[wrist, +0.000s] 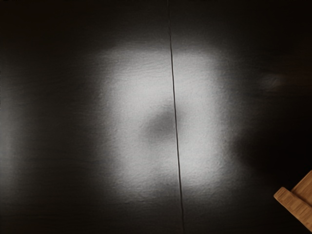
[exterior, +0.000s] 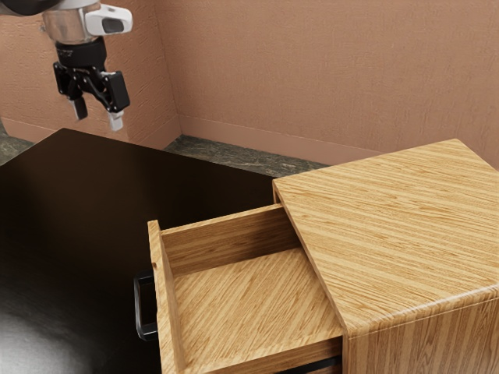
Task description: Push the drawer handle with one arm to close the drawer
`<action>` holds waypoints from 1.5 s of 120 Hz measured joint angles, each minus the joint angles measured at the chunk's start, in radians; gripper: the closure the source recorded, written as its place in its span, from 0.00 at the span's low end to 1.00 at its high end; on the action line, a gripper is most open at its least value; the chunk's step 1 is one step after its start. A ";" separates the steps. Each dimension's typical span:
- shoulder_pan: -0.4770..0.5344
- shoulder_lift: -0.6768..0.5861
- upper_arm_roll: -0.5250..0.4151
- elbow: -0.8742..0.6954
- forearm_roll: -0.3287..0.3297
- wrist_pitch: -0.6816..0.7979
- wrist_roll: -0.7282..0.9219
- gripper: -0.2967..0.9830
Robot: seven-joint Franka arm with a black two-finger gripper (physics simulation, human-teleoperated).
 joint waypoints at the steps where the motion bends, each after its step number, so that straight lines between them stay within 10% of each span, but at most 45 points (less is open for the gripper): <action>1: 0.000 0.000 0.000 0.000 0.000 0.001 0.001 0.23; 34: 0.000 -0.049 -0.005 -0.056 0.004 0.016 0.017 0.24; 65: -0.007 -0.371 -0.080 -0.418 0.041 0.040 0.033 0.68; 106: -0.086 -0.609 -0.138 -0.843 0.087 0.250 0.125 0.82; 180: -0.088 -0.790 -0.370 -1.052 -0.171 0.373 0.210 0.85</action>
